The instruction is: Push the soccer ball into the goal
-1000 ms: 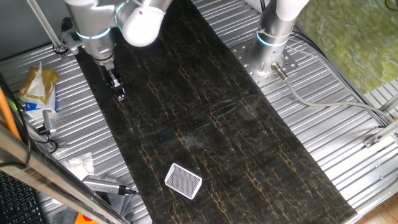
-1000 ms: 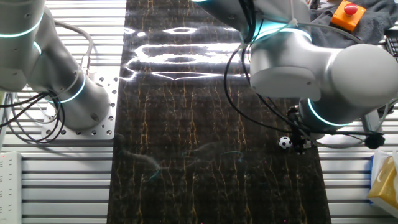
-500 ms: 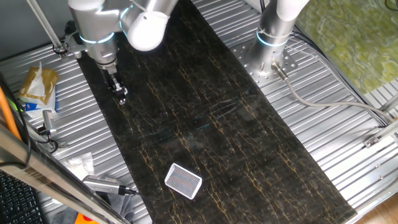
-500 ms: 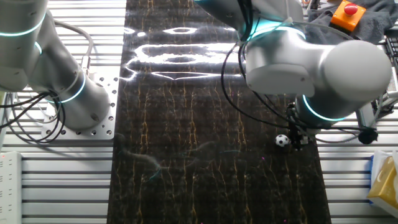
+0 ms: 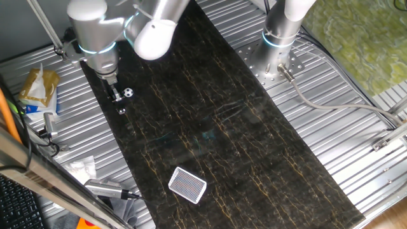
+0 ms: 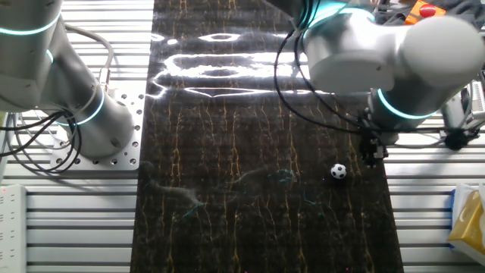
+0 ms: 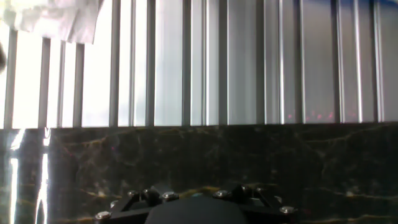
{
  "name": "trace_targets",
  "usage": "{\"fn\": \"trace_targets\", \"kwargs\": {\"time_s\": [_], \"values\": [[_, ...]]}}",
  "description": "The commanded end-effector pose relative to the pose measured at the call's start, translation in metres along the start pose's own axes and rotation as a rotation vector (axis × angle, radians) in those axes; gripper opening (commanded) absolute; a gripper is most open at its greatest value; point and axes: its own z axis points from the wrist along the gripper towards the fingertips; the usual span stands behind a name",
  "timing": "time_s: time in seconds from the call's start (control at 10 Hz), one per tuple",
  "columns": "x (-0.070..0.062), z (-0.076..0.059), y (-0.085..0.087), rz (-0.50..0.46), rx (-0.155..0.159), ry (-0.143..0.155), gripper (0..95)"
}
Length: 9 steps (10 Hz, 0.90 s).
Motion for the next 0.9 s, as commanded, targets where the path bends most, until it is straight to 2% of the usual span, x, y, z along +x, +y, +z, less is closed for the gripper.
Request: {"fn": "trace_targets", "kwargs": {"time_s": [0.1, 0.2, 0.3, 0.4, 0.6, 0.9], "values": [[0.003, -0.008, -0.017, -0.09, 0.023, -0.005, 38.0], [0.005, -0.01, -0.026, -0.093, 0.016, -0.005, 38.0], [0.008, -0.013, -0.038, -0.096, 0.005, -0.001, 57.0], [0.012, -0.016, -0.05, -0.104, 0.0, 0.004, 57.0], [0.025, -0.018, -0.061, -0.086, -0.018, 0.004, 57.0], [0.033, -0.016, -0.062, -0.062, -0.024, 0.005, 57.0]]}}
